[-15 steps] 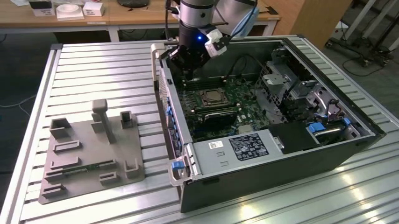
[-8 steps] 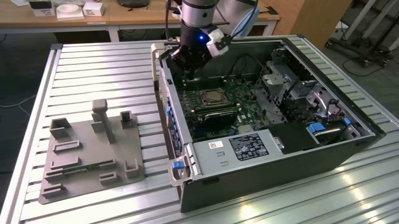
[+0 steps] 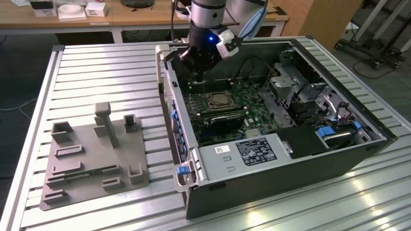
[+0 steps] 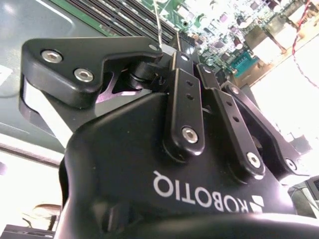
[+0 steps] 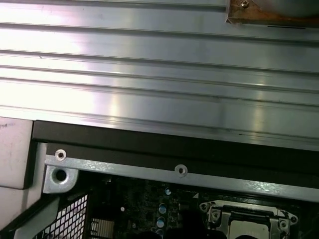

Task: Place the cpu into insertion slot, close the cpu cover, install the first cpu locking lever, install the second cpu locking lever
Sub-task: 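Install the first cpu locking lever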

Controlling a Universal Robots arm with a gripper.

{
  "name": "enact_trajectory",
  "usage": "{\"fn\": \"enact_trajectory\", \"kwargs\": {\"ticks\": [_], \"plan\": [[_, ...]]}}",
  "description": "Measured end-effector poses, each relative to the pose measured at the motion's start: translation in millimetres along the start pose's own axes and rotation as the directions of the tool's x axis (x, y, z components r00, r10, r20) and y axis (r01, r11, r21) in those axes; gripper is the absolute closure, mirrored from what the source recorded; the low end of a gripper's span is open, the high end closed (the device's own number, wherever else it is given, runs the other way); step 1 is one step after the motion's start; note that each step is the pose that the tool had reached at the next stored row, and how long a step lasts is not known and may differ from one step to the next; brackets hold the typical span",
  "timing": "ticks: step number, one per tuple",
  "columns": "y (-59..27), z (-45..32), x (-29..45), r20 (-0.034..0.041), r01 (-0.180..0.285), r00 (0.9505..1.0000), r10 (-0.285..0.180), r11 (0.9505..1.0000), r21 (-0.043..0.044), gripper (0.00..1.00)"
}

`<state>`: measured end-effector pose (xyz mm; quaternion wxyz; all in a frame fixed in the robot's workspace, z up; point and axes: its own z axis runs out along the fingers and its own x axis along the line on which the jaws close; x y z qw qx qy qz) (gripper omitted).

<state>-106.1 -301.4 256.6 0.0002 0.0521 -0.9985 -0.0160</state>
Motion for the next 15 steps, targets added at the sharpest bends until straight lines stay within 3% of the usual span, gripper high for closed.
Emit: {"fn": "enact_trajectory", "kwargs": {"ticks": [15], "plan": [[-0.5,0.3,-19.5,-0.0002,0.006,1.0,-0.006,1.0,0.0,0.9]]}}
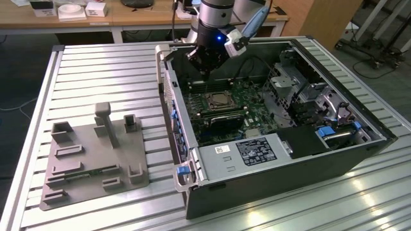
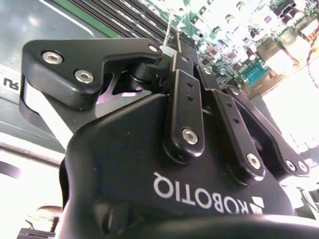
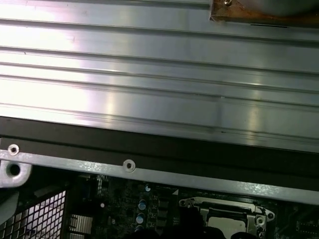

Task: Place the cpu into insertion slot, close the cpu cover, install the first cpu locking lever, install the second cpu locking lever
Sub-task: 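Install the first cpu locking lever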

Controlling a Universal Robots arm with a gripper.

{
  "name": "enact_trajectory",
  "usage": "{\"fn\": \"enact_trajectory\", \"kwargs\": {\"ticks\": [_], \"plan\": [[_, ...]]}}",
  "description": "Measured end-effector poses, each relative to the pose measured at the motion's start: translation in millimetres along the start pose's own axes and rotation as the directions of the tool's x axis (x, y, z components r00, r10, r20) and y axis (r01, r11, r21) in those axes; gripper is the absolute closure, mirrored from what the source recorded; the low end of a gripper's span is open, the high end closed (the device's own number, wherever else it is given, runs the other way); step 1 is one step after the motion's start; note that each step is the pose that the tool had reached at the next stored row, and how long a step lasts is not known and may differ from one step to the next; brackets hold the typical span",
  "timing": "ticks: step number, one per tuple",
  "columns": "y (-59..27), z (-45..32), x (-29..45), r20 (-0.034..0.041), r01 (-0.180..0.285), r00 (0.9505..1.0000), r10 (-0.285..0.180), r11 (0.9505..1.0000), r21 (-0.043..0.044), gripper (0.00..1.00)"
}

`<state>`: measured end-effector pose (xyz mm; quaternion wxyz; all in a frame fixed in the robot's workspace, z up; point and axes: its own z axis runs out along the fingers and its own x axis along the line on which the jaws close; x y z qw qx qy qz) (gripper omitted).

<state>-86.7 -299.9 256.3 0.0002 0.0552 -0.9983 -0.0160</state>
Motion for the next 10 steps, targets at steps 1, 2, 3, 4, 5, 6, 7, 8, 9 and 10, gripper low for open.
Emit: {"fn": "enact_trajectory", "kwargs": {"ticks": [1,2,3,4,5,6,7,8,9,10], "plan": [[-0.1,0.1,-1.2,0.0,0.0,1.0,0.0,1.0,0.0,0.9],[-0.2,0.2,-2.2,0.0,0.001,1.0,-0.001,1.0,0.0,0.9],[-0.3,0.3,-3.1,-0.0001,0.001,1.0,-0.001,1.0,0.0,0.9],[-0.4,0.5,-4.1,0.0,0.001,1.0,-0.001,1.0,0.0,0.9],[-0.5,0.8,-5.1,0.0,0.002,1.0,-0.002,1.0,0.0,0.9],[-0.6,1.1,-6.2,0.0,0.002,1.0,-0.002,1.0,-0.0001,0.9],[-0.7,1.4,-7.2,0.0,0.002,1.0,-0.002,1.0,-0.0001,0.9],[-0.8,1.9,-8.4,0.0,0.002,1.0,-0.002,1.0,0.0,0.9],[-0.9,2.4,-9.5,0.0,0.003,1.0,-0.003,1.0,0.0,0.9],[-1.0,2.8,-10.7,-0.0002,0.003,1.0,-0.003,1.0,0.0002,0.9]]}}
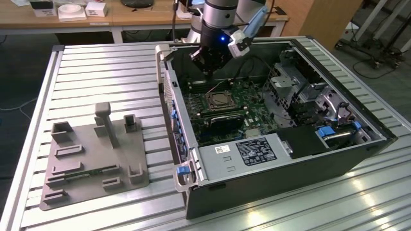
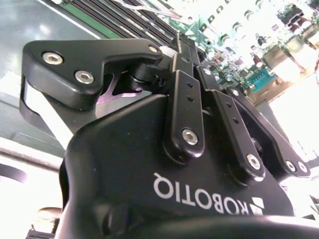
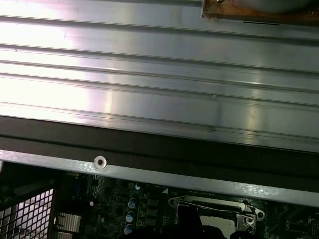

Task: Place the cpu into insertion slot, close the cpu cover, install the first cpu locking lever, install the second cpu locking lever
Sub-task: 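Install the first cpu locking lever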

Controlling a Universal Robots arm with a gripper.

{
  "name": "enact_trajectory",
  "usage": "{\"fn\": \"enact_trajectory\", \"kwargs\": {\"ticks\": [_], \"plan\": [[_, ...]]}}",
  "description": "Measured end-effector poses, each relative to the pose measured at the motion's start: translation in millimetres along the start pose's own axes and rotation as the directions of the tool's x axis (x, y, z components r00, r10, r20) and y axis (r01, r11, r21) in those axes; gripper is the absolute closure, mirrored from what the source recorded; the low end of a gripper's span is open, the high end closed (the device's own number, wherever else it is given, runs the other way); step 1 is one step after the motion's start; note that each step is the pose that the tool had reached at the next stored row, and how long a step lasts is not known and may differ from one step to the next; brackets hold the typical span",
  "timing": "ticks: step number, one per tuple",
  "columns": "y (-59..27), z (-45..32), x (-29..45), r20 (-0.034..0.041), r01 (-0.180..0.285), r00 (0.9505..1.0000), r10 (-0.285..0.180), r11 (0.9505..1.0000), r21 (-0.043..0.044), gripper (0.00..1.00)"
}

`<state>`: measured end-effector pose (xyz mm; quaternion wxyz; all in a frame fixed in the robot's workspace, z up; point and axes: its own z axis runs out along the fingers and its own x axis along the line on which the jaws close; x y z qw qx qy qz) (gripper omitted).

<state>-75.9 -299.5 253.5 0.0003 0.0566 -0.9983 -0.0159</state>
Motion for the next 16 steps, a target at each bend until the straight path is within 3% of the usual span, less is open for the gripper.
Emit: {"fn": "enact_trajectory", "kwargs": {"ticks": [16], "plan": [[-1.2,7.4,-9.3,0.0026,-0.001,1.0,0.001,1.0,0.0089,0.9]]}}
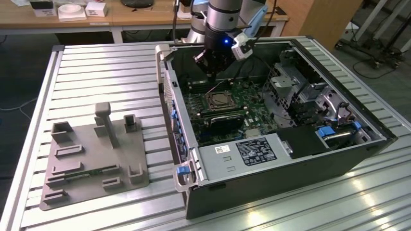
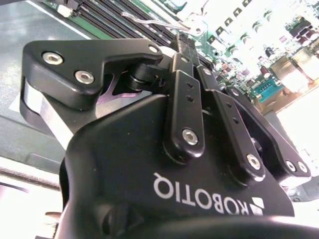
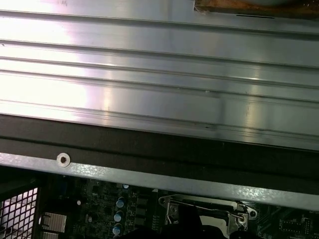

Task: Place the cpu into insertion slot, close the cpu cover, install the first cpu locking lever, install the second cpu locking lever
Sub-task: 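Install the first cpu locking lever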

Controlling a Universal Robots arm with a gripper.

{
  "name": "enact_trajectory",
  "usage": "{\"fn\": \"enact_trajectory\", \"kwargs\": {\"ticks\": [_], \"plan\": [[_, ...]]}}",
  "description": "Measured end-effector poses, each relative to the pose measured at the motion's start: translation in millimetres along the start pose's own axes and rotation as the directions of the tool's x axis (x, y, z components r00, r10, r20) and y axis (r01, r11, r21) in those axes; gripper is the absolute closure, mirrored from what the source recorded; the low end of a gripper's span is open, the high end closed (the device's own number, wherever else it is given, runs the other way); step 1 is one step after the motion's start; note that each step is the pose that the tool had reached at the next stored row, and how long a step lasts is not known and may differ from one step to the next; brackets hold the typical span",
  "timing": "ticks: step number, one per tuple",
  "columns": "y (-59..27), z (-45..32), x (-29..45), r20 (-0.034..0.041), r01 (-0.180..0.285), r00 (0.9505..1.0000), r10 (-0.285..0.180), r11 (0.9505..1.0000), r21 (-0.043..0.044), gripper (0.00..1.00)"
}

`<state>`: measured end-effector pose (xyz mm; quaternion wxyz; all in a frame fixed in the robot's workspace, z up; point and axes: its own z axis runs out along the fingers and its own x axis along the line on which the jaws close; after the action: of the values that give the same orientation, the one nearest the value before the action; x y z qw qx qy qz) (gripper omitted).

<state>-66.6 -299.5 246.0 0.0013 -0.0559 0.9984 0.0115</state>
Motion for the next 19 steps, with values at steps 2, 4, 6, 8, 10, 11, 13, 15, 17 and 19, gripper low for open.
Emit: {"fn": "enact_trajectory", "kwargs": {"ticks": [2,4,6,8,10,11,13,15,17,19], "plan": [[0.0,1.0,-0.1,0.0002,0.0,1.0,0.0,1.0,-0.0002,0.9],[0.0,1.2,-0.1,0.0003,0.0,1.0,0.0,1.0,-0.0003,0.9],[0.0,1.6,-0.5,0.0004,0.0,1.0,0.0,1.0,-0.0004,0.9],[-0.2,2.0,-1.4,0.0002,0.0,1.0,0.0,1.0,-0.0002,0.9],[-0.3,2.5,-2.3,0.0003,0.0,1.0,0.0,1.0,-0.0003,0.9],[-0.4,2.9,-2.6,0.0003,0.0,1.0,0.0,1.0,-0.0003,0.9],[-0.4,4.0,-3.4,0.0003,0.0,1.0,0.0,1.0,-0.0001,0.9],[-0.6,5.1,-4.1,0.0003,0.0,1.0,0.0,1.0,0.0005,0.9],[-0.7,6.3,-5.2,0.0002,0.0,1.0,0.0,1.0,0.0019,0.9],[-0.9,7.9,-6.5,0.0004,-0.002,1.0,0.002,1.0,0.0033,0.9]]}}
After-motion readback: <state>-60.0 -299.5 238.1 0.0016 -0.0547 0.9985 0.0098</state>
